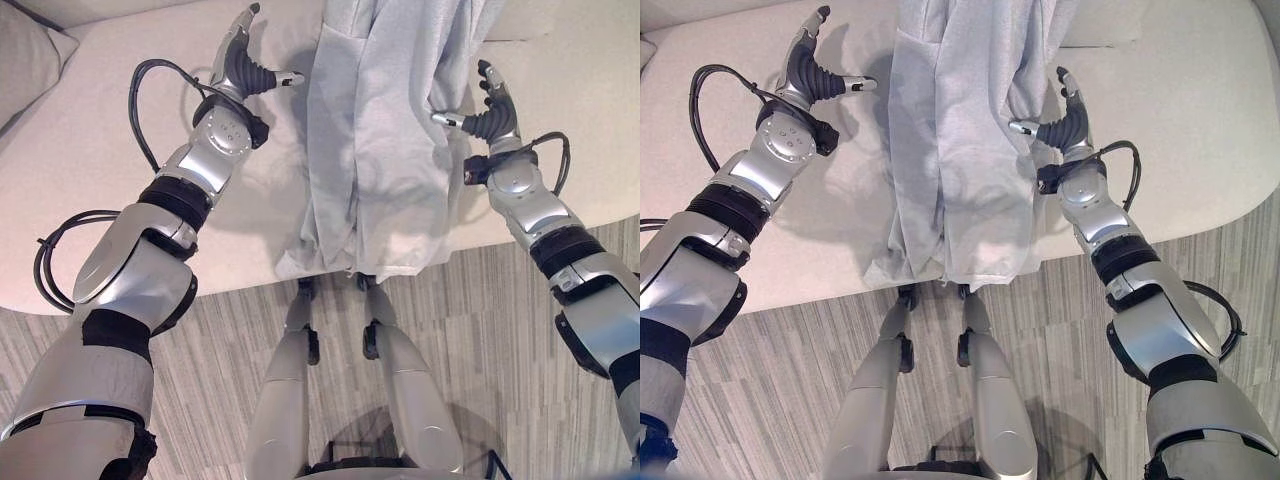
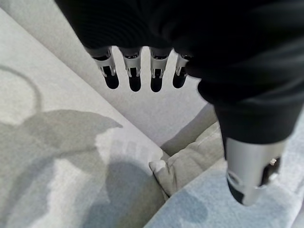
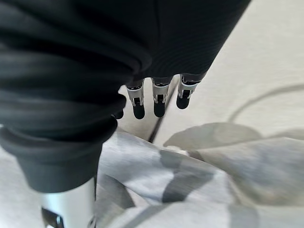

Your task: Hang the clothes on the sofa on the clothes rack.

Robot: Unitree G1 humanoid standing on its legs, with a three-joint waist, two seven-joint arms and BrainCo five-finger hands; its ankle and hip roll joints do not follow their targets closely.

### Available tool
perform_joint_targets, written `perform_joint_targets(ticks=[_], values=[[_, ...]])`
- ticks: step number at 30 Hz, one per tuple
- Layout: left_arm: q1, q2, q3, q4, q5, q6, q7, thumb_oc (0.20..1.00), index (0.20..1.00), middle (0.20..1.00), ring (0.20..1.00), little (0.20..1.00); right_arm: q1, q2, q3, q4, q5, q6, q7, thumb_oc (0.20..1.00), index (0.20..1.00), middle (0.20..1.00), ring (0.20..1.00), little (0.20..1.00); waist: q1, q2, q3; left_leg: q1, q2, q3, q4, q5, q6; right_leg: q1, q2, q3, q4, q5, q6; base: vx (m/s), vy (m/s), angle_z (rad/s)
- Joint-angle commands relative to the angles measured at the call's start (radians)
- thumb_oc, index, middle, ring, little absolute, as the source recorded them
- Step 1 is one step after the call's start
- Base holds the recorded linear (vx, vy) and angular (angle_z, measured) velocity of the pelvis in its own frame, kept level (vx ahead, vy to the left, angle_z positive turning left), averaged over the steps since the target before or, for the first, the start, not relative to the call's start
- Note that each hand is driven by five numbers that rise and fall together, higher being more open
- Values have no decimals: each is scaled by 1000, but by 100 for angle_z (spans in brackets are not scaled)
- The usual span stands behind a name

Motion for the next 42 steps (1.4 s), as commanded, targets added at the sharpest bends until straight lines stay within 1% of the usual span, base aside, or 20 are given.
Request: perform_joint_targets(ticks=[1, 5, 14, 19, 24, 34, 35, 36, 42], values=[[-60, -11, -2, 61, -40, -29, -4, 1000, 1000, 1000, 1000, 1000, -63, -14, -6, 44, 14, -30, -21, 1000, 1000, 1000, 1000, 1000, 10, 26, -24, 58, 7, -73, -87, -5, -68, 54, -39, 2, 1, -76, 167, 0, 0, 0], [-94, -24, -25, 93, -62, -30, -29, 1000, 1000, 1000, 1000, 1000, -123, -1, 32, 85, 26, -25, -11, 1000, 1000, 1000, 1000, 1000, 7, 26, -25, 54, 7, -70, -87, -4, -69, 48, -39, 5, 1, -75, 168, 0, 0, 0], [-134, -60, -51, 103, -90, -36, -46, 1000, 1000, 1000, 1000, 1000, -186, 34, 83, 122, 39, -16, 1, 1000, 1000, 1000, 1000, 1000, 1, 22, -28, 42, 6, -68, -87, -5, -67, 36, -39, 8, 1, -72, 170, 0, 0, 0], [-147, -71, -52, 80, -126, -42, -54, 1000, 1000, 1000, 1000, 1000, -209, 43, 111, 139, 34, -5, 14, 1000, 1000, 1000, 1000, 1000, 0, 18, -30, 41, 9, -62, -87, -10, -54, 31, -38, 19, 1, -76, 169, 0, 0, 0], [-140, -84, -42, 31, -155, -50, -44, 1000, 1000, 1000, 1000, 1000, -209, 44, 114, 139, 34, 2, 16, 1000, 1000, 1000, 1000, 1000, 7, 17, -25, 39, 12, -59, -87, -9, -45, 30, -36, 27, 1, -84, 167, 4, 2, -1], [-67, -143, -15, -72, -221, -61, -51, 1000, 1000, 1000, 1000, 1000, -185, 9, 93, 104, 17, 9, 5, 1000, 1000, 1000, 1000, 1000, 24, 22, -8, 29, 6, -68, -85, -9, -35, 25, -41, 29, 1, -87, 162, 1, 0, 0], [-67, -143, -15, -72, -221, -61, -51, 1000, 1000, 1000, 1000, 1000, -185, 9, 93, 104, 17, 9, 5, 1000, 1000, 1000, 1000, 1000, 24, 22, -9, 28, 6, -68, -85, -9, -35, 25, -41, 29, 1, -87, 162, 0, 0, 0], [-55, -139, -16, -112, -222, -68, -48, 1000, 1000, 1000, 1000, 1000, -174, -4, 84, 92, 19, 7, 5, 1000, 1000, 1000, 1000, 1000, 28, 24, -6, 27, 3, -69, -83, -10, -35, 24, -42, 28, 1, -86, 162, 0, 0, 0], [-35, -161, -21, -153, -239, -68, -54, 1000, 1000, 1000, 1000, 1000, -153, -26, 71, 74, 16, 10, 2, 1000, 1000, 1000, 1000, 1000, 35, 31, -2, 25, 0, -72, -79, -13, -32, 24, -44, 24, 1, -86, 161, 1, -5, 0]])
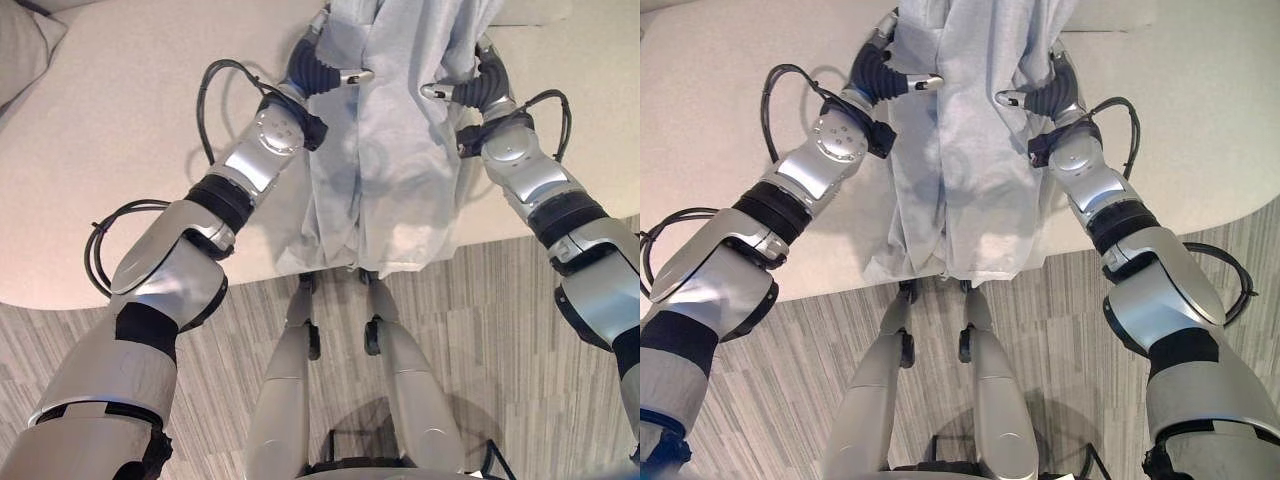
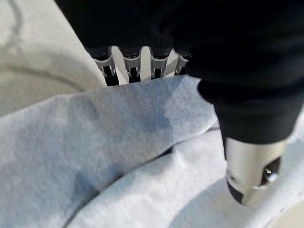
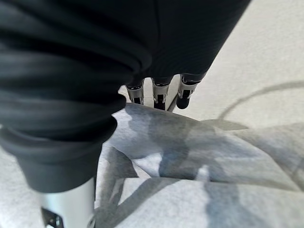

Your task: Hang the clothes on the sofa on the clothes rack.

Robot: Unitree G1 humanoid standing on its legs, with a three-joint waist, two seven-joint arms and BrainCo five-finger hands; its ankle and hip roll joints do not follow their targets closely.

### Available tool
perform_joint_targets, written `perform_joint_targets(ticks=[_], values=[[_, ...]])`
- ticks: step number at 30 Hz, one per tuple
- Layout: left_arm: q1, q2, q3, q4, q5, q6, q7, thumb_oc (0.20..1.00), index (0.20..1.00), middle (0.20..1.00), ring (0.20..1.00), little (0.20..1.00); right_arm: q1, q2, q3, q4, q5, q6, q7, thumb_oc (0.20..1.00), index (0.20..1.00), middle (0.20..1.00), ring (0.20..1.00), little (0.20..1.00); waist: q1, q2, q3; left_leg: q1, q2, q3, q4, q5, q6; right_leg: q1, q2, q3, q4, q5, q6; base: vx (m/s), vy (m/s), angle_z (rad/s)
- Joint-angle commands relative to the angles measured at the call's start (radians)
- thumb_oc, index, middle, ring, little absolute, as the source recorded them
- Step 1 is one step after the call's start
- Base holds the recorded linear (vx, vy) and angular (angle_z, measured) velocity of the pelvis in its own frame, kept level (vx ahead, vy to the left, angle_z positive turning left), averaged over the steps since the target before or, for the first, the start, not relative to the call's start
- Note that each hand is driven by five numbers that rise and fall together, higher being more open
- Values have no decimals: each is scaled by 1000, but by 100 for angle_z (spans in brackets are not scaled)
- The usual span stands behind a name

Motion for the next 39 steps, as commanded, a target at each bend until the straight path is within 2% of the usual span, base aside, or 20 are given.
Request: perform_joint_targets(ticks=[1, 5, 11, 16, 21, 22, 23, 28, 32, 36, 39], values=[[-16, -26, 9, -18, -22, -61, 9, 1000, 1000, 1000, 1000, 1000, -15, -29, -59, -1, -3, -32, -12, 1000, 1000, 1000, 1000, 1000, 12, 32, 0, 69, 0, -82, -81, -14, -33, 70, -45, 0, 1, -92, 153, 0, 0, 0], [-46, -35, -22, 8, 7, -53, -2, 1000, 1000, 1000, 1000, 1000, -26, -27, -51, 1, 0, -35, -10, 1000, 1000, 1000, 1000, 1000, 10, 29, 2, 70, 1, -82, -84, -14, -34, 65, -44, 0, 1, -90, 154, 0, 0, 0], [-144, -38, -79, 147, 60, -29, -28, 1000, 1000, 1000, 1000, 1000, -83, -8, -16, -3, 11, -44, 2, 1000, 1000, 1000, 1000, 1000, -28, 3, 5, 64, 11, -75, -86, -16, -35, 47, -40, 16, 1, -83, 157, -3, 14, 0], [-223, -11, -132, 205, 164, -22, -10, 1000, 1000, 1000, 1000, 1000, -116, 12, 1, -3, 26, -67, 5, 1000, 1000, 1000, 1000, 1000, -51, -11, -1, 59, 16, -67, -87, -21, -36, 35, -37, 26, 1, -80, 159, -2, 30, -2], [-276, 51, -119, 227, 152, -30, 37, 1000, 1000, 1000, 1000, 1000, -118, 3, 4, -78, 23, -88, -16, 1000, 1000, 1000, 1000, 1000, -76, -21, -1, 48, 19, -61, -89, -25, -35, 12, -36, 33, 1, -74, 163, -4, 20, -11], [-275, 56, -106, 233, 138, -30, 43, 464, 464, 464, 464, 464, -112, 4, 1, -89, 20, -88, -19, 526, 526, 526, 526, 526, -80, -23, 2, 48, 20, -58, -89, -27, -36, 11, -35, 34, 1, -73, 163, 0, 0, 0], [-268, 52, -95, 229, 131, -31, 52, 200, 200, 200, 200, 200, -107, 7, -1, -90, 15, -87, -23, 200, 200, 200, 200, 200, -81, -23, 1, 49, 19, -58, -89, -29, -35, 11, -35, 34, 1, -73, 162, 0, 0, 0], [-236, 7, -40, 205, 80, -46, 91, 200, 200, 200, 200, 200, -92, 33, -4, -92, -2, -92, -41, 200, 200, 200, 200, 200, -86, -22, 1, 65, 20, -62, -89, -36, -32, 21, -31, 37, 1, -78, 157, 0, 0, 0], [-218, 2, -29, 197, 84, -46, 99, 200, 200, 200, 200, 200, -85, 34, -7, -107, -10, -95, -48, 200, 200, 200, 200, 200, -87, -22, 1, 75, 19, -61, -89, -43, -32, 26, -29, 39, 1, -78, 155, -2, -10, -1], [-193, 23, -13, 165, 90, -49, 117, 200, 200, 200, 200, 200, -57, 16, -29, -154, -25, -102, -61, 200, 200, 200, 200, 200, -85, -21, 2, 88, 19, -62, -89, -45, -33, 40, -28, 36, 1, -80, 152, -4, -41, -3], [-98, 81, 39, 59, 120, -52, 159, 200, 200, 200, 200, 200, 34, -22, -88, -271, -61, -115, -87, 200, 200, 200, 200, 200, -71, -13, -11, 126, 19, -65, -89, -53, -35, 74, -26, 27, 1, -86, 149, 9, -100, -6]])
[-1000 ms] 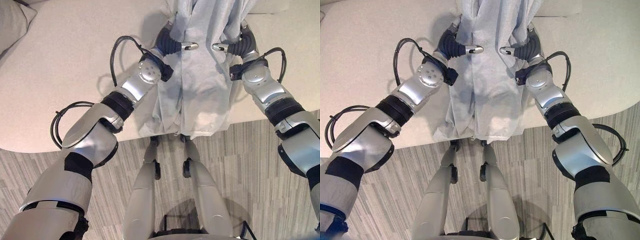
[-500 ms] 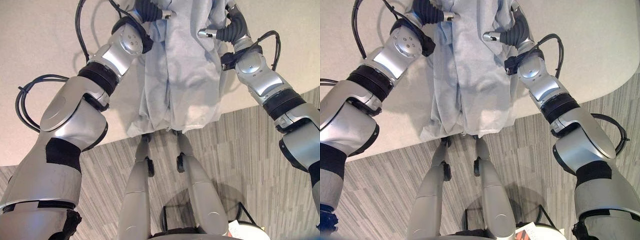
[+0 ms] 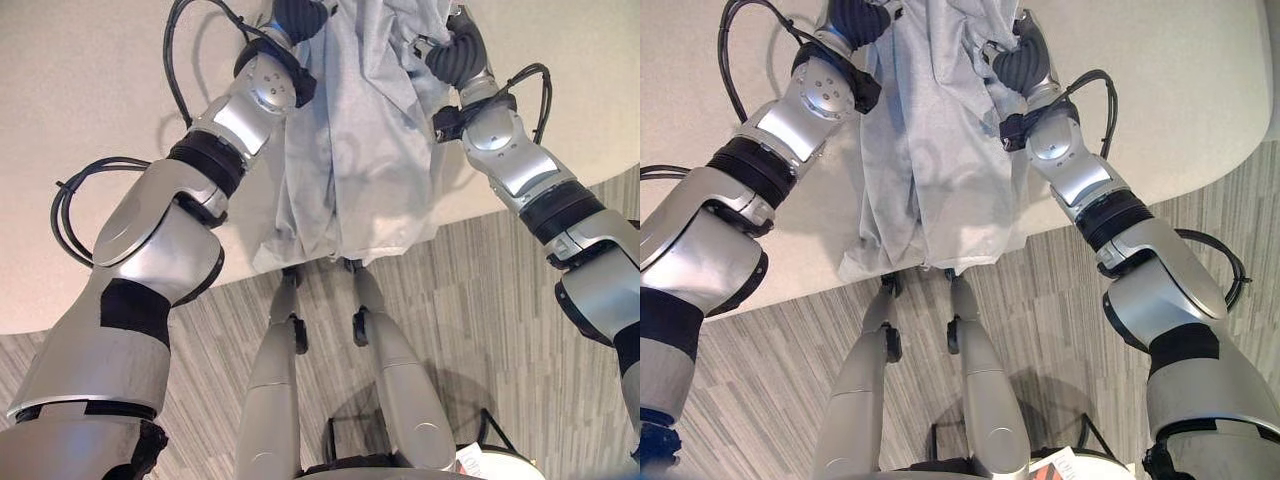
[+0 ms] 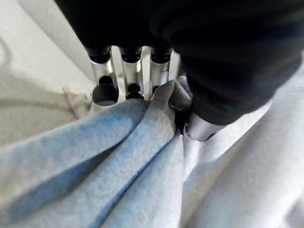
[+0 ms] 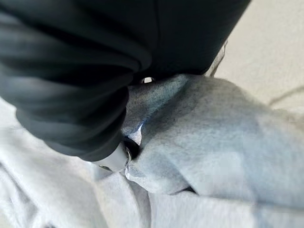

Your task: Hang the clothes on the sofa on the clothes rack.

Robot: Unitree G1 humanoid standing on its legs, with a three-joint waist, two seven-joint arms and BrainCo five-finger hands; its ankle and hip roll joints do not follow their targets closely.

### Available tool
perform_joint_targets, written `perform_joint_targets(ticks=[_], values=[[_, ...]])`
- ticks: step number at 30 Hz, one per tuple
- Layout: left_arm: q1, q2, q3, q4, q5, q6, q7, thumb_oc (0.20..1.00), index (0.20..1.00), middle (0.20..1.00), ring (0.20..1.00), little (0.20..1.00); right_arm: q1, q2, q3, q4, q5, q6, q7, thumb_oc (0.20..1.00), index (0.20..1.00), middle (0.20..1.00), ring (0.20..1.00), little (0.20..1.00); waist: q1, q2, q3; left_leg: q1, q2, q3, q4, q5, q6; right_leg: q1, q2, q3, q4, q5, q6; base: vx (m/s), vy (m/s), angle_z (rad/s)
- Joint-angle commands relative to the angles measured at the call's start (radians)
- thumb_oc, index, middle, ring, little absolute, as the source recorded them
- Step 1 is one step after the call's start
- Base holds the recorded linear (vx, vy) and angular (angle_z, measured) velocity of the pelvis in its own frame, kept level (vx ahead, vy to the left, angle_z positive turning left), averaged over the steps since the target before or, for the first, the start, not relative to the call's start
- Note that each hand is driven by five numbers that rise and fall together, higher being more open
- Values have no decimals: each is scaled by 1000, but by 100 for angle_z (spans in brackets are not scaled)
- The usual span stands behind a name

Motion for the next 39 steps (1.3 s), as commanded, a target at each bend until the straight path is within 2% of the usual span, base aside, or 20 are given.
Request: perform_joint_targets(ticks=[1, 5, 7, 10, 17, 18, 20, 25, 28, 29, 30, 35, 36, 37, 39], values=[[58, 1, 87, -50, 22, -56, 67, 200, 200, 200, 200, 200, 61, -26, -124, -56, -53, -73, -52, 200, 200, 200, 200, 200, 20, 41, -17, 189, 18, -109, -150, -41, -55, 127, -25, -30, 1, -127, 118, -2, -76, -4], [130, 26, 134, -126, 36, -60, 92, 200, 200, 200, 200, 200, 134, -49, -184, -151, -75, -85, -68, 200, 200, 200, 200, 200, 31, 47, -38, 228, 20, -108, -150, -49, -58, 167, -23, -40, 1, -136, 115, 8, -80, -2], [233, 63, 200, -241, 60, -63, 110, 200, 200, 200, 200, 200, 222, -83, -244, -253, -106, -92, -67, 200, 200, 200, 200, 200, 49, 50, -67, 287, 23, -109, -150, -67, -63, 231, -22, -53, 1, -153, 112, 50, -127, 1], [325, 77, 264, -335, 75, -65, 112, 200, 200, 200, 200, 200, 280, -112, -283, -339, -138, -88, -50, 200, 200, 200, 200, 200, 64, 57, -99, 355, 28, -104, -150, -86, -72, 304, -23, -66, 1, -171, 109, 54, -96, 14], [516, 99, 384, -524, 125, -59, 92, 200, 200, 200, 200, 200, 396, -160, -367, -499, -185, -78, 13, 200, 200, 200, 200, 200, 94, 68, -181, 473, 20, -98, -150, -95, -78, 431, -29, -100, 1, -201, 99, 52, -68, 10], [521, 99, 386, -529, 126, -57, 92, 200, 200, 200, 200, 200, 403, -160, -369, -504, -186, -76, 14, 200, 200, 200, 200, 200, 94, 69, -180, 477, 20, -99, -150, -96, -78, 436, -29, -101, 1, -203, 99, 47, -51, 9], [596, 95, 430, -584, 141, -56, 73, 200, 200, 200, 200, 200, 465, -167, -410, -538, -179, -74, 47, 200, 200, 200, 200, 200, 105, 75, -225, 514, 20, -102, -150, -103, -78, 483, -33, -115, 1, -219, 96, 61, -62, 24], [700, 85, 491, -644, 143, -53, 37, 200, 200, 200, 200, 200, 564, -162, -478, -567, -173, -65, 83, 200, 200, 200, 200, 200, 117, 82, -287, 569, 23, -104, -150, -117, -79, 546, -33, -134, 1, -240, 93, 68, -57, 14], [771, 83, 539, -684, 162, -48, 22, 200, 200, 200, 200, 200, 638, -159, -543, -588, -159, -58, 103, 200, 200, 200, 200, 200, 128, 84, -338, 605, 28, -104, -150, -126, -85, 590, -34, -150, 1, -255, 89, 85, -78, 14], [816, 90, 572, -698, 158, -46, 9, 200, 200, 200, 200, 200, 682, -152, -585, -589, -145, -53, 109, 200, 200, 200, 200, 200, 140, 85, -382, 626, 30, -111, -150, -128, -91, 623, -33, -170, 1, -267, 85, 64, -117, 4], [827, 94, 581, -700, 162, -43, 6, 200, 200, 200, 200, 200, 692, -153, -594, -587, -144, -51, 110, 200, 200, 200, 200, 200, 144, 85, -397, 633, 30, -114, -150, -129, -93, 635, -32, -177, 1, -271, 84, 50, -98, 15], [831, 94, 582, -703, 163, -42, 6, 200, 200, 200, 200, 200, 695, -153, -595, -589, -144, -51, 110, 200, 200, 200, 200, 200, 142, 86, -397, 635, 30, -116, -150, -129, -93, 638, -32, -179, 1, -272, 84, 3, -38, 16], [890, 131, 635, -716, 161, -38, -11, 200, 200, 200, 200, 200, 712, -148, -617, -565, -121, -45, 114, 200, 200, 200, 200, 200, 184, 85, -455, 662, 40, -146, -150, -125, -107, 690, -24, -212, 1, -295, 72, 0, -171, 3], [896, 132, 638, -720, 161, -36, -12, 200, 200, 200, 200, 200, 712, -147, -615, -565, -121, -45, 114, 200, 200, 200, 200, 200, 178, 85, -455, 663, 40, -150, -150, -124, -108, 693, -24, -217, 1, -297, 71, -16, -207, 9], [920, 141, 654, -718, 174, -31, -11, 200, 200, 200, 200, 200, 710, -140, -615, -564, -118, -46, 114, 200, 200, 200, 200, 200, 193, 84, -467, 666, 42, -166, -150, -116, -114, 711, -20, -231, 1, -306, 66, -25, -82, 32]])
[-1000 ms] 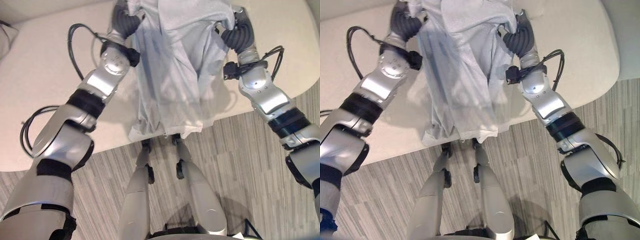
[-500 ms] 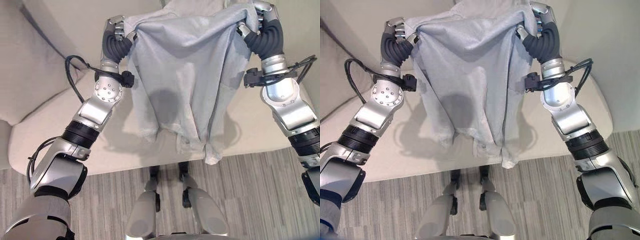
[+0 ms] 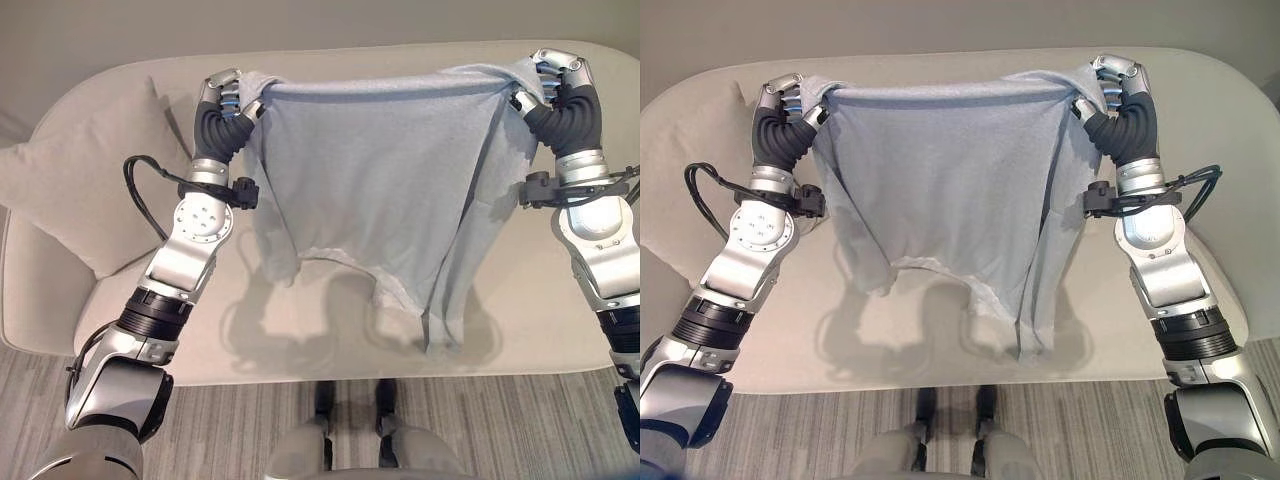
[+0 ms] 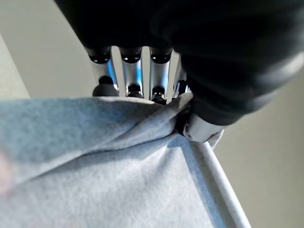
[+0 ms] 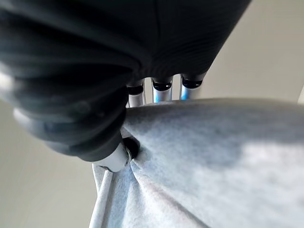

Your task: Hang the clothes on the sofa on the clothes rack.

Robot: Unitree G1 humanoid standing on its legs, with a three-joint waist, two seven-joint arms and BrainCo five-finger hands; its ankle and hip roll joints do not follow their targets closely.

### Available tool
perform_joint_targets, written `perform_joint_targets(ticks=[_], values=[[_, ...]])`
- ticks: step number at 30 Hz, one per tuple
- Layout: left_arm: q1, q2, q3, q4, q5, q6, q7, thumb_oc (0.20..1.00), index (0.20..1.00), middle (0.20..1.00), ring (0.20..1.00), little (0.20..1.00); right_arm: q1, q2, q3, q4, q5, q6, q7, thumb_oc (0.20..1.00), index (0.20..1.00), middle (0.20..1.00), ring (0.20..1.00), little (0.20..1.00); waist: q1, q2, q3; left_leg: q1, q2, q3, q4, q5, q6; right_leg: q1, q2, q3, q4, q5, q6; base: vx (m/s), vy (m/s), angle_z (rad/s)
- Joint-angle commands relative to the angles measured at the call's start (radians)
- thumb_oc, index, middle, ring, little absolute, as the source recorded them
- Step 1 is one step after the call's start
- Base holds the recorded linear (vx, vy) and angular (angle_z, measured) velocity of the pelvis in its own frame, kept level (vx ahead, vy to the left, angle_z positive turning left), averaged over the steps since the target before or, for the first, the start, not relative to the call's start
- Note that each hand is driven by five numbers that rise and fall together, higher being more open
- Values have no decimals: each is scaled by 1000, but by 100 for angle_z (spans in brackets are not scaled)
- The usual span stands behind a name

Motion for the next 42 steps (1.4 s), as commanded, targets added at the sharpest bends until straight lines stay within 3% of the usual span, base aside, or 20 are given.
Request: perform_joint_targets(ticks=[1, 7, 8, 11, 16, 18, 20, 21, 24, 26, 28, 29, 31, 32, 33, 35, 36, 37, 40, 42], values=[[92, 64, 62, 93, 50, -32, 25, 200, 200, 200, 200, 200, 59, 35, -21, 51, 59, -40, -19, 200, 200, 200, 200, 200, 54, -59, -223, 67, 22, -16, -19, -88, -66, 109, -37, -71, 1, -136, 122, -24, -76, 67], [125, 75, 101, 88, 63, -27, 26, 200, 200, 200, 200, 200, 44, 27, -22, 68, 81, -38, -28, 200, 200, 200, 200, 200, 90, -56, -214, 41, 22, -57, -19, -50, -86, 134, -43, -133, 1, -151, 117, -76, -20, 50], [119, 65, 103, 88, 70, -29, 28, 200, 200, 200, 200, 200, 37, 14, -24, 64, 82, -37, -34, 200, 200, 200, 200, 200, 94, -50, -196, 25, 43, -30, -17, -33, -94, 149, -60, -186, 1, -149, 120, -147, 69, 58], [126, 70, 110, 89, 67, -36, 30, 200, 200, 200, 200, 200, 36, 9, -17, 68, 85, -37, -30, 200, 200, 200, 200, 200, 95, -55, -188, 27, 74, -13, -7, -30, -103, 156, -78, -200, 1, -136, 126, -72, 120, 71], [123, 77, 124, 94, 49, -51, 47, 200, 200, 200, 200, 200, 17, 1, 12, 68, 81, -29, -28, 200, 200, 200, 200, 200, 72, -59, -177, 82, 248, 36, -8, 3, -123, 143, -137, -187, 2, -107, 153, -47, 243, 13], [108, 93, 121, 100, 34, -58, 56, 200, 200, 200, 200, 200, 22, -16, 5, 71, 72, -22, -37, 200, 200, 200, 200, 200, 55, -27, -188, 109, 311, 1, -16, 29, -171, 146, -160, -172, 2, -101, 180, 35, 402, -9], [97, 97, 116, 101, 31, -58, 57, 200, 200, 200, 200, 200, 23, -22, 2, 72, 68, -19, -38, 200, 200, 200, 200, 200, 49, -12, -191, 107, 312, -18, -19, 21, -181, 150, -171, -169, 2, -93, 191, 22, 391, 1], [85, 100, 108, 107, 34, -54, 49, 200, 200, 200, 200, 200, 42, -17, -16, 80, 59, -9, -37, 200, 200, 200, 200, 200, 37, 8, -203, 114, 293, -8, -19, -34, -194, 148, -198, -172, 3, -71, 214, 8, 419, -2], [78, 99, 103, 109, 38, -51, 47, 200, 200, 200, 200, 200, 57, -14, -31, 79, 48, -4, -40, 200, 200, 200, 200, 200, 39, 8, -209, 113, 273, -2, -19, -57, -188, 141, -224, -174, 4, -56, 226, -18, 356, 29], [8, 114, 56, 130, 53, -47, 31, 200, 200, 200, 200, 200, 81, 22, -71, 83, -7, 14, -67, 200, 200, 200, 200, 200, 43, -27, -214, 124, 164, 30, -19, -141, -135, 112, -333, -175, 16, 32, 247, -36, 638, 37], [-6, 119, 49, 135, 60, -46, 36, 200, 200, 200, 200, 200, 73, 45, -73, 88, -29, 20, -86, 200, 200, 200, 200, 200, 57, -49, -197, 133, 121, 70, -19, -156, -111, 83, -386, -188, 36, 94, 247, -105, 468, 18], [-7, 118, 54, 130, 62, -43, 33, 200, 200, 200, 200, 200, 71, 58, -74, 85, -40, 27, -89, 200, 200, 200, 200, 200, 66, -56, -187, 136, 99, 85, -19, -159, -93, 67, -405, -195, 68, 93, 247, -121, 395, 10], [-2, 112, 55, 110, 71, -39, 34, 200, 200, 200, 200, 200, 75, 79, -73, 87, -54, 23, -97, 200, 200, 200, 200, 200, 80, -62, -169, 134, 53, 82, -19, -156, -57, 80, -377, -159, 198, -1, 233, -70, 393, -15], [-2, 112, 55, 110, 72, -39, 34, 200, 200, 200, 200, 200, 74, 79, -74, 87, -54, 22, -97, 200, 200, 200, 200, 200, 79, -64, -168, 131, 50, 82, -19, -152, -56, 76, -381, -158, 203, 0, 233, -45, 303, -24], [-8, 109, 51, 108, 72, -36, 32, 200, 200, 200, 200, 200, 72, 79, -72, 87, -56, 24, -94, 200, 200, 200, 200, 200, 79, -64, -165, 125, 35, 73, -19, -143, -44, 75, -343, -125, 260, -47, 211, -10, 197, 24], [-23, 102, 40, 110, 75, -26, 26, 200, 200, 200, 200, 200, 71, 66, -74, 80, -56, 21, -85, 200, 200, 200, 200, 200, 81, -67, -169, 114, 8, 54, -19, -129, -28, 80, -233, -77, 319, -157, 180, 27, 233, 55], [-20, 85, 39, 109, 73, -22, 19, 200, 200, 200, 200, 200, 77, 55, -76, 78, -56, 17, -84, 200, 200, 200, 200, 200, 84, -78, -173, 111, -22, 36, -19, -116, -20, 81, -124, -51, 343, -223, 150, 36, 157, 45], [-14, 72, 43, 107, 72, -19, 15, 200, 200, 200, 200, 200, 81, 50, -80, 77, -54, 14, -79, 200, 200, 200, 200, 200, 81, -89, -172, 112, -38, 28, -19, -109, -18, 74, -71, -38, 319, -233, 136, 23, 114, 45], [20, 47, 70, 92, 94, -9, 8, 200, 200, 200, 200, 200, 102, 39, -93, 74, -60, 16, -69, 200, 200, 200, 200, 200, 84, -115, -181, 115, -73, 6, -19, -103, -14, 114, -23, -16, 188, -219, 98, 49, 34, 57], [41, 35, 83, 80, 92, -16, 3, 200, 200, 200, 200, 200, 105, 44, -95, 78, -54, 9, -70, 200, 200, 200, 200, 200, 86, -120, -182, 116, -75, 1, -19, -103, -18, 137, -18, -11, 139, -203, 104, 19, -17, 21]])
